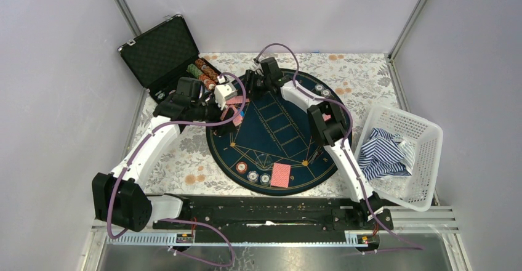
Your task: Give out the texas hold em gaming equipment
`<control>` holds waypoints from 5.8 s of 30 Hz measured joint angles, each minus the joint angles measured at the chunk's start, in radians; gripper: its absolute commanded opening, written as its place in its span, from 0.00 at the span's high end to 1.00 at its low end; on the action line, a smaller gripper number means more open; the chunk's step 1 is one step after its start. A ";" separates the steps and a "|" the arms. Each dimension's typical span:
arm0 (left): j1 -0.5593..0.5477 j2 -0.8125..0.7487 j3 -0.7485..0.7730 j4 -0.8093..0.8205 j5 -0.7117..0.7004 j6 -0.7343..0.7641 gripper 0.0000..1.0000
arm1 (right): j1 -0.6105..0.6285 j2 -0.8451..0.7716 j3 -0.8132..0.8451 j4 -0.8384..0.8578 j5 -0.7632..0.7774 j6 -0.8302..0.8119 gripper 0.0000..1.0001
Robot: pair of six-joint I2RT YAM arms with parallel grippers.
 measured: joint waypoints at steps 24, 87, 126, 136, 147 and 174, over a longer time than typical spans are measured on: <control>-0.029 0.003 0.000 -0.018 0.026 0.021 1.00 | -0.121 -0.583 -0.722 0.343 -0.430 0.221 0.09; -0.177 0.066 0.000 -0.057 -0.023 0.060 1.00 | -0.017 -0.863 -1.026 0.136 -0.563 0.005 0.39; -0.186 0.066 0.000 -0.054 -0.020 0.071 1.00 | 0.026 -0.771 -1.025 0.301 -0.653 0.253 0.78; -0.191 0.066 0.000 -0.045 -0.019 0.071 1.00 | 0.019 -0.776 -1.033 0.303 -0.657 0.247 0.69; -0.190 0.066 0.000 -0.058 -0.030 0.071 1.00 | -0.014 -0.782 -1.045 0.277 -0.657 0.233 0.75; -0.190 0.065 0.000 -0.060 -0.028 0.071 1.00 | -0.162 -0.917 -1.069 0.046 -0.644 0.033 1.00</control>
